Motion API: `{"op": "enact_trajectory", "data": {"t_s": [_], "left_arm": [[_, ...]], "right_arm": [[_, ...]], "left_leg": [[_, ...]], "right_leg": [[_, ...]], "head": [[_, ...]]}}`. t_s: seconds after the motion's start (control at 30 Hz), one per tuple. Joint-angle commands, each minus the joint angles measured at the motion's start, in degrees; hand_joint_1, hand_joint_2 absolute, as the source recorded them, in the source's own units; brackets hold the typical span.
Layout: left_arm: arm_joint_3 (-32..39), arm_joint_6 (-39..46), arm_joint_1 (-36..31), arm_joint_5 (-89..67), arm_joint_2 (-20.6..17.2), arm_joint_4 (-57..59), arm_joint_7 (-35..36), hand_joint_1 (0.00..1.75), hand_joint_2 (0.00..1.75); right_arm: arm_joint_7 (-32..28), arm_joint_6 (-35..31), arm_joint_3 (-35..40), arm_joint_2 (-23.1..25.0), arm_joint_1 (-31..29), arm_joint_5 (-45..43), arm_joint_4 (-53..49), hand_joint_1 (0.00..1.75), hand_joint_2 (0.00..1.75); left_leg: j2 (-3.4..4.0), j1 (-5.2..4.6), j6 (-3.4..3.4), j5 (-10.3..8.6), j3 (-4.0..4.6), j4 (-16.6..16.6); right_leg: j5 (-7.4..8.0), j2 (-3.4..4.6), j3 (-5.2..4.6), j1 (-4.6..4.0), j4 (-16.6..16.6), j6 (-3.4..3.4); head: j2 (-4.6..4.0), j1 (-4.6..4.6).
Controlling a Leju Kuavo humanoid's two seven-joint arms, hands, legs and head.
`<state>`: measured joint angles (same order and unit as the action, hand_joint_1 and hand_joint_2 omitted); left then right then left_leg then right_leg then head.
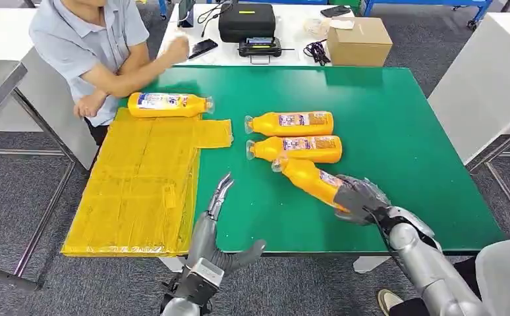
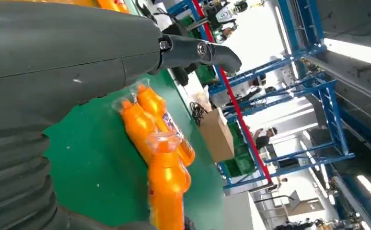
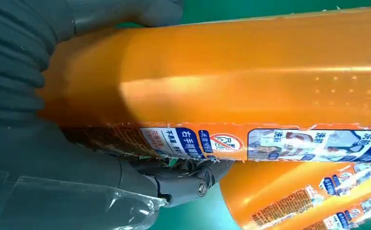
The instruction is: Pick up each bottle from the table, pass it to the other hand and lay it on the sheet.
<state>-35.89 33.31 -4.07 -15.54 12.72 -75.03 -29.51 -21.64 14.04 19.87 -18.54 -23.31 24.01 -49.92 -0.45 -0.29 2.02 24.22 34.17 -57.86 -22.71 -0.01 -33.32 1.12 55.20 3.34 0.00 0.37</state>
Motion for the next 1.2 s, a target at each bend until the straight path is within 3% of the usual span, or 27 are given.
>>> {"op": "enact_trajectory", "data": {"t_s": [0.03, 0.13, 0.6, 0.8, 1.2], "left_arm": [[1.0, -0.5, -3.1, 16.7, 1.7, 7.0, 0.0, 0.0, 1.75], [2.8, -7.2, -3.4, 28.9, 2.4, 11.3, 6.1, 0.0, 1.75], [4.4, -8.0, -6.1, 40.0, 2.2, 15.9, 6.3, 0.0, 1.75], [3.4, -8.0, -7.8, 41.8, 2.2, 15.9, 3.8, 0.0, 1.75], [-0.5, -13.1, -8.5, 45.6, 0.2, 12.5, 5.3, 0.0, 1.75]], "right_arm": [[-2.9, 0.1, -0.2, 5.0, 5.1, -8.7, -5.3, 1.75, 1.75], [-2.7, -0.7, 0.1, 7.7, 6.4, -10.2, -11.4, 1.75, 1.75], [-3.7, 0.5, 4.6, 12.0, 4.7, -12.0, -15.6, 1.75, 1.75], [-3.6, -0.3, 7.9, 13.0, 3.6, -12.2, -12.6, 1.75, 1.75], [-4.8, 1.3, 13.2, 14.2, 0.8, -13.4, -3.3, 1.75, 1.75]], "left_leg": [[0.03, 0.08, -0.1, 0.02, -0.09, 0.1], [0.11, 0.07, -0.16, 0.03, -0.09, 0.1], [0.16, 0.11, -0.18, 0.08, 0.47, 0.0], [0.06, 0.11, -0.15, 0.02, 0.64, 0.0], [0.05, 0.09, -0.13, 0.0, 0.66, 0.0]], "right_leg": [[-0.01, -0.01, 0.11, -0.08, -0.1, -0.12], [0.0, 0.06, 0.11, -0.08, -0.1, -0.18], [-0.1, 0.17, -0.4, -0.13, 0.1, -0.2], [-0.05, 0.08, -0.56, -0.11, 0.1, -0.17], [-0.03, 0.1, -0.57, -0.09, 0.1, -0.14]], "head": [[0.0, 0.0], [0.0, -0.02], [0.0, 0.0], [0.0, 0.0], [0.0, -0.02]]}}
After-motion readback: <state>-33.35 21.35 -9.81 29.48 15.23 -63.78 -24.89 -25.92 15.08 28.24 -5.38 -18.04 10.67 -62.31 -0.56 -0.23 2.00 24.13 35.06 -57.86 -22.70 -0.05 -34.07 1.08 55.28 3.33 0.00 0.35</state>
